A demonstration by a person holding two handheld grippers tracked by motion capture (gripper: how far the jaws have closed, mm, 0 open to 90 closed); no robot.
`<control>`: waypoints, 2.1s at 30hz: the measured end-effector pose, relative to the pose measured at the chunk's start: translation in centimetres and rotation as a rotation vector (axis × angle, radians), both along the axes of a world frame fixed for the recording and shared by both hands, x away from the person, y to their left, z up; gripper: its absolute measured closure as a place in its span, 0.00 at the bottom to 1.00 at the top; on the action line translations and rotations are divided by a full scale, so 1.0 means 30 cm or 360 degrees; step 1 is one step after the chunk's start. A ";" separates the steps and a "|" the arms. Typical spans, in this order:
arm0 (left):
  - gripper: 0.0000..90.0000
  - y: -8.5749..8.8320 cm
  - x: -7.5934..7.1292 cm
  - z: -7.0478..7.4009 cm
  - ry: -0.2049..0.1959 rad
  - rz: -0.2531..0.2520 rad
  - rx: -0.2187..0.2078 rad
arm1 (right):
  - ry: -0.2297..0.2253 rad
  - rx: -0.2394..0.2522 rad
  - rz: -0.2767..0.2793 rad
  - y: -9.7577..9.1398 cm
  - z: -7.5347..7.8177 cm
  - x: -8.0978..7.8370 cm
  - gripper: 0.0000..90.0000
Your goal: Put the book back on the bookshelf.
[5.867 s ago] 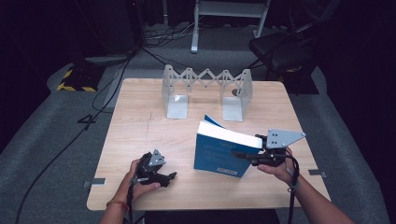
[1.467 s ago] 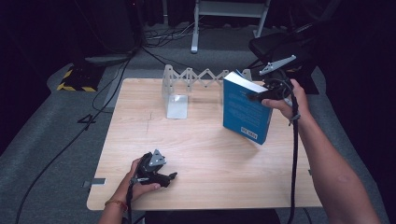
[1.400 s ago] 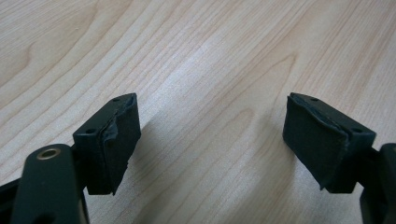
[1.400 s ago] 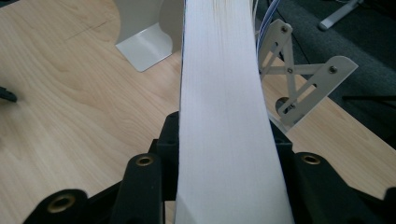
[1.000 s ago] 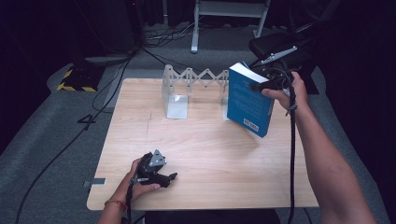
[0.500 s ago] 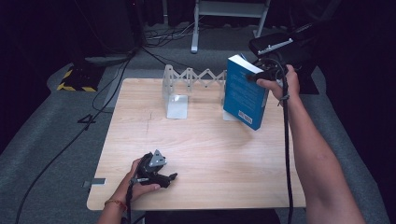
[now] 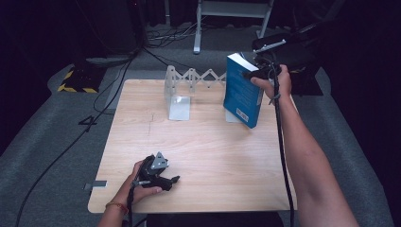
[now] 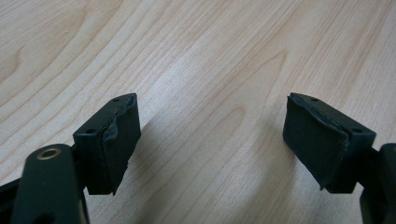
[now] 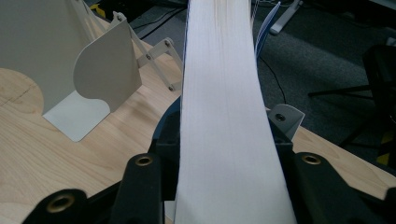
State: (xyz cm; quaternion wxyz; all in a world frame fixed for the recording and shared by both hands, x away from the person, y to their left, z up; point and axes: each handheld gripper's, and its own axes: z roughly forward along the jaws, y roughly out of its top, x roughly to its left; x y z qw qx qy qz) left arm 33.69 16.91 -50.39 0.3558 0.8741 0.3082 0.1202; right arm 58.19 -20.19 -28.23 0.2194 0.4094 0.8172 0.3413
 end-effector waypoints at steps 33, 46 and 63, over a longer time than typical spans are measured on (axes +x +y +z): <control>0.21 -0.001 0.001 -0.001 0.0004 -0.0007 -0.0003 | -0.0121 0.0198 -0.0004 -0.129 -0.121 -0.117 0.52; 0.20 -0.004 0.002 -0.001 0.0009 -0.0002 -0.0004 | -0.0199 0.0380 0.0042 -0.196 -0.236 -0.201 0.56; 0.19 -0.006 0.005 -0.001 0.0008 -0.0005 0.0000 | -0.0260 0.0329 0.0019 -0.163 -0.334 -0.213 0.66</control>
